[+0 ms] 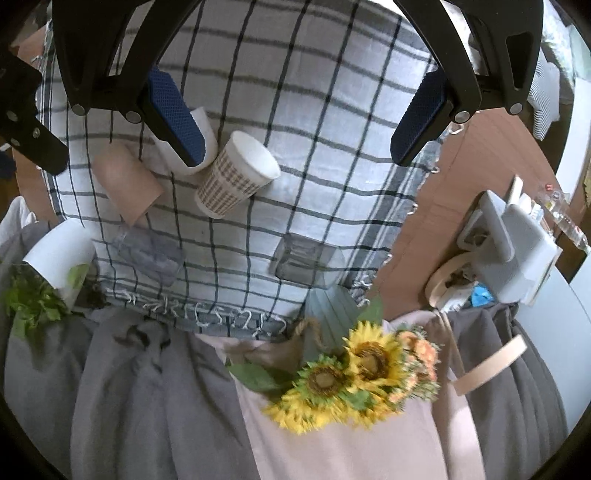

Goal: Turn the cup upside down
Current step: 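Reach the right gripper toward the clear plastic cup lying on its side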

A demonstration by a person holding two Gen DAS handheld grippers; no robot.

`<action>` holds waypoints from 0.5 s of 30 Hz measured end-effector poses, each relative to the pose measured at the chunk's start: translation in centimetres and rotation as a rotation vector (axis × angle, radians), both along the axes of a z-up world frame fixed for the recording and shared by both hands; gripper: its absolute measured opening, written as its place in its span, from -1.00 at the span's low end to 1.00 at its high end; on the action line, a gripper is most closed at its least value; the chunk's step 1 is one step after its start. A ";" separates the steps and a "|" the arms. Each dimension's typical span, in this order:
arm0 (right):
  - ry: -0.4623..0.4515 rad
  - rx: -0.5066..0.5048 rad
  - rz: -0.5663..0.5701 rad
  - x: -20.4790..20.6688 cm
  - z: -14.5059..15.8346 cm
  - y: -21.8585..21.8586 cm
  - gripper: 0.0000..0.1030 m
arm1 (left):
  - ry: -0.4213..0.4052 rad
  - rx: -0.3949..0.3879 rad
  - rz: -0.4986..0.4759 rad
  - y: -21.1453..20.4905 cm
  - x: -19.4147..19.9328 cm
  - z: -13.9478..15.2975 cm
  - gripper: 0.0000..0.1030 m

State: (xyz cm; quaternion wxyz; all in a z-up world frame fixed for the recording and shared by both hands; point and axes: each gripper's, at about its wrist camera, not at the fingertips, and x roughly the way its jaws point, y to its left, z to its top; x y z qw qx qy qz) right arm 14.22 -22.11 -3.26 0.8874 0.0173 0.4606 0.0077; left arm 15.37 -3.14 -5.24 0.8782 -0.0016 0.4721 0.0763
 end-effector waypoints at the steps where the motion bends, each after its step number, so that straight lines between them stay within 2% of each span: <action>1: 0.015 -0.013 0.020 1.1 -0.1 0.1 0.93 | 0.012 -0.008 0.001 -0.1 0.9 -0.2 0.99; 8: 0.110 -0.105 0.111 8.7 -0.8 1.1 0.93 | 0.099 -0.063 0.055 -0.7 6.1 -1.7 0.99; 15: 0.213 -0.166 0.157 15.1 -2.5 1.5 0.93 | 0.159 -0.056 0.104 -0.8 10.9 -3.4 0.98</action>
